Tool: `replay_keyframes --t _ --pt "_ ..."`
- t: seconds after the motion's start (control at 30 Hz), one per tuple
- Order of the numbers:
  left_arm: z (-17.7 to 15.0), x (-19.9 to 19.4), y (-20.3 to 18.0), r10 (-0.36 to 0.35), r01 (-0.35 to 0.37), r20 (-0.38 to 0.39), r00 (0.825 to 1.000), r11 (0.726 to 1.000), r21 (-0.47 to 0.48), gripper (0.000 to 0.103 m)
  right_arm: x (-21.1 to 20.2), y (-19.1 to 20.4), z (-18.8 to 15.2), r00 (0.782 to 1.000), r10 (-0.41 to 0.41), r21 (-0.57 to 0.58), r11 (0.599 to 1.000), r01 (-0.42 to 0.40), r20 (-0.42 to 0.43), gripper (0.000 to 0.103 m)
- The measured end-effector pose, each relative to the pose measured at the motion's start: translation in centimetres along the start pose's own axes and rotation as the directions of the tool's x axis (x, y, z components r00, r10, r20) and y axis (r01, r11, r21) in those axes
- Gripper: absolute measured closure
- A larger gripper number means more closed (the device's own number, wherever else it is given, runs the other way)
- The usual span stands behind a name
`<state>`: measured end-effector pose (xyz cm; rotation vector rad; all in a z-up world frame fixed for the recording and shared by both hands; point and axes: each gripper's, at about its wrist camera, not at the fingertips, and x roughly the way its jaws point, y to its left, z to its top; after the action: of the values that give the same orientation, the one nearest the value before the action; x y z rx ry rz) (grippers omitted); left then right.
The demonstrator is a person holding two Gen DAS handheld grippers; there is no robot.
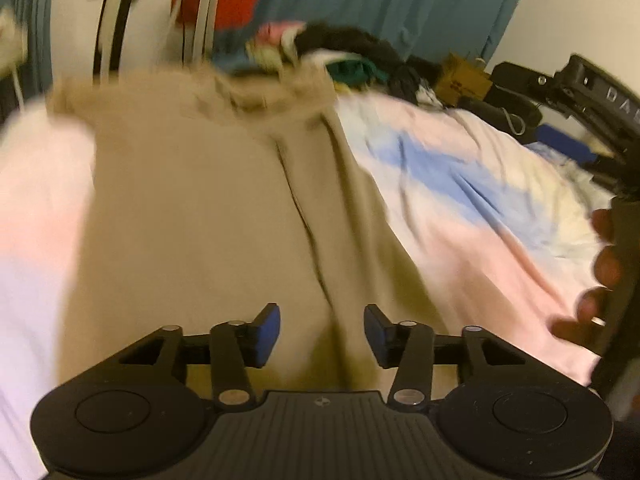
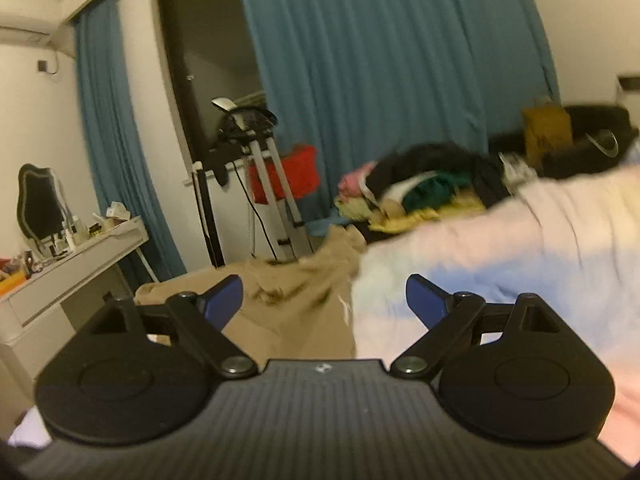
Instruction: Fold clothes
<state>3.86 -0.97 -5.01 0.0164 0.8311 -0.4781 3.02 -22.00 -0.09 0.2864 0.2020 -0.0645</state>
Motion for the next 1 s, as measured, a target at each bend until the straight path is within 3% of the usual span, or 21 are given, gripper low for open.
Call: replay_keyframes --t 0.1,0.2,0.3,0.4,0.5,0.57,0.63,0.67,0.73,0.8,0.87,0.9,1.0 --pt "3.6 2.0 -0.1 0.107 -0.116 0.076 0.991 0.985 0.125 0.044 2.2 0.3 -0.6 1.000 -0.015 0.000 1.000 0.015 -0.002 0.013" --pt "7.2 6.0 0.2 0.185 -0.214 0.141 0.973 0.947 0.241 0.044 4.3 -0.5 -2.8 0.997 -0.046 -0.003 0.999 0.046 -0.061 0.013" --pt "11.1 11.3 0.9 0.227 -0.261 0.149 0.963 0.925 0.277 0.044 6.1 -1.6 -4.4 0.990 -0.032 0.013 0.999 0.034 -0.137 0.013" --pt "15.3 15.9 3.0 0.190 -0.216 0.142 0.972 0.956 0.198 0.044 7.5 -2.3 -4.8 0.986 -0.014 0.076 0.997 0.027 -0.164 0.013" --pt "19.1 20.0 6.1 0.136 -0.140 0.119 0.983 0.990 0.025 0.046 9.1 -2.9 -5.5 0.983 -0.013 0.110 0.993 0.033 -0.181 0.013" --pt "21.3 22.8 8.5 0.090 -0.078 0.099 0.991 0.989 -0.124 0.052 10.3 -3.4 -6.3 0.977 -0.020 0.127 0.991 0.048 -0.211 0.013" --pt "22.7 25.3 10.8 0.020 -0.004 0.059 0.998 0.965 -0.264 0.064 11.5 -4.1 -7.2 0.970 -0.027 0.149 0.987 0.065 -0.241 0.013" --pt "23.2 26.4 11.3 0.005 0.003 0.028 1.000 0.956 -0.292 0.064 12.0 -4.5 -7.6 0.966 -0.030 0.165 0.984 0.074 -0.256 0.013" --pt "24.0 28.7 12.2 -0.024 0.011 -0.034 0.999 0.939 -0.345 0.068 13.0 -5.2 -8.2 0.959 -0.029 0.203 0.975 0.089 -0.281 0.013" --pt "24.6 29.5 12.3 -0.017 0.002 -0.040 0.999 0.942 -0.335 0.070 13.6 -5.7 -8.6 0.956 -0.024 0.238 0.966 0.097 -0.294 0.013" --pt "25.1 29.7 12.2 -0.022 0.009 -0.037 0.999 0.946 -0.323 0.084 14.1 -6.1 -8.8 0.953 -0.024 0.261 0.960 0.106 -0.301 0.013" --pt "25.5 29.8 12.1 -0.031 0.017 -0.039 0.999 0.948 -0.318 0.098 14.1 -6.1 -8.9 0.952 -0.023 0.269 0.957 0.109 -0.304 0.013" --pt "26.7 29.0 11.5 -0.043 0.044 0.010 0.999 0.959 -0.278 0.099 13.8 -6.2 -9.1 0.951 -0.020 0.285 0.952 0.112 -0.307 0.013"
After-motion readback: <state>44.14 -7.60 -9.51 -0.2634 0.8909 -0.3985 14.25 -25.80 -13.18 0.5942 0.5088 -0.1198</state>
